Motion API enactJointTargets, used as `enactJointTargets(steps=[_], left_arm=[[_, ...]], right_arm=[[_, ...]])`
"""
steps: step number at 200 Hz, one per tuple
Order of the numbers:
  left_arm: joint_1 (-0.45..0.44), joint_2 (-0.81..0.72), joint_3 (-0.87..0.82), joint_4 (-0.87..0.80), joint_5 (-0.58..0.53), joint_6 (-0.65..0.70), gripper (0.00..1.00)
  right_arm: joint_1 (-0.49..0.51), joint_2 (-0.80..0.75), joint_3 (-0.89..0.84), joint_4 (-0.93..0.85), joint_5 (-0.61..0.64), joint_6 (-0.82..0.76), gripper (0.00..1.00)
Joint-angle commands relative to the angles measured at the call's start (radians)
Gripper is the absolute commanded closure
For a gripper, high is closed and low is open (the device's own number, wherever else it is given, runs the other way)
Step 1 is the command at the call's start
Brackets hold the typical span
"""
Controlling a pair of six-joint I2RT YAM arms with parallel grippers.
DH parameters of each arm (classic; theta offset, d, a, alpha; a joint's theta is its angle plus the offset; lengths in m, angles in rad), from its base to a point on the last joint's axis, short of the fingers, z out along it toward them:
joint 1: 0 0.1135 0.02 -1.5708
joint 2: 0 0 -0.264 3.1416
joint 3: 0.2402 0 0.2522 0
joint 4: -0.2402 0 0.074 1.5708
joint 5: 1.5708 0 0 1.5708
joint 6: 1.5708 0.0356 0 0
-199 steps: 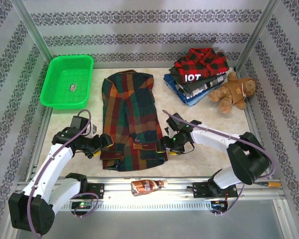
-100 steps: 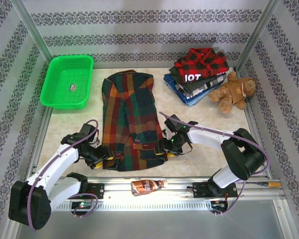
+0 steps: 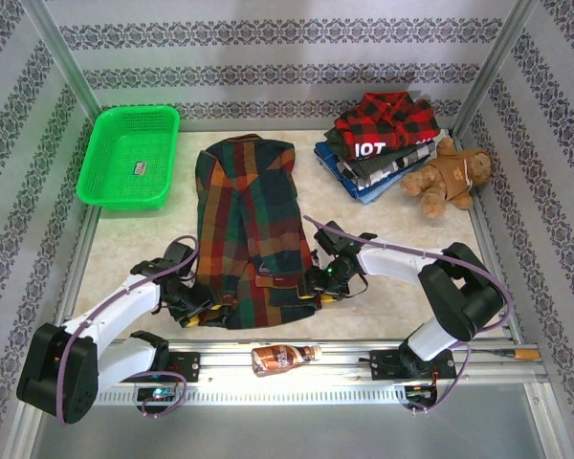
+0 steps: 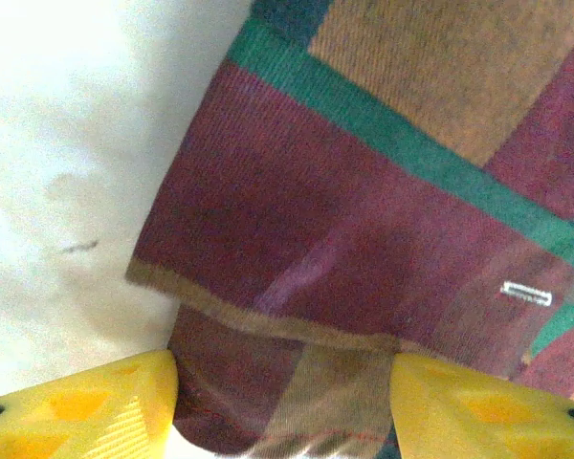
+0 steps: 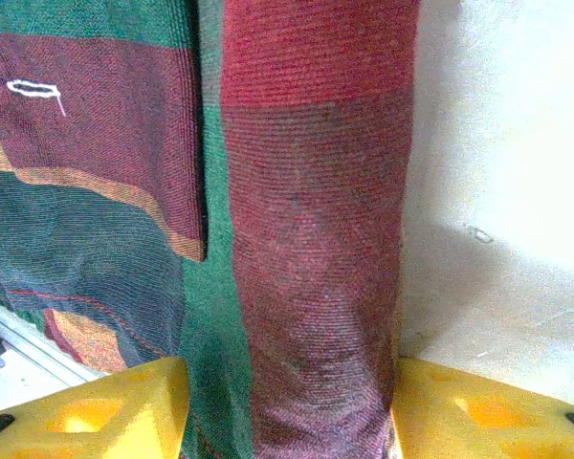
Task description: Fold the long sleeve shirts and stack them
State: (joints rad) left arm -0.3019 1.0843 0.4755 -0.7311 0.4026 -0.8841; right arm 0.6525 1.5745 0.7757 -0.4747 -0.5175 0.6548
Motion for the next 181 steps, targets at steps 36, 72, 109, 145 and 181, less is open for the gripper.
enactJointTargets(steps=[36,72,109,145,181], left_arm=[[-0.037,0.075,-0.011,0.107,-0.009,-0.039,0.49],[-0.038,0.062,-0.014,0.093,-0.009,-0.028,0.70],[-0.039,0.030,0.042,0.044,-0.009,0.005,0.91],[-0.037,-0.038,0.140,-0.013,-0.025,0.010,1.00],[-0.034,-0.021,0.256,0.001,-0.012,0.012,1.00]], right_arm=[[0.018,0.046,0.003,0.019,-0.026,-0.001,0.46],[0.018,0.047,0.017,0.017,-0.035,0.005,0.69],[0.019,0.008,0.049,-0.009,-0.058,0.017,0.96],[0.011,-0.057,0.109,-0.033,-0.064,0.042,1.00],[-0.035,-0.105,0.190,-0.046,-0.081,0.066,1.00]])
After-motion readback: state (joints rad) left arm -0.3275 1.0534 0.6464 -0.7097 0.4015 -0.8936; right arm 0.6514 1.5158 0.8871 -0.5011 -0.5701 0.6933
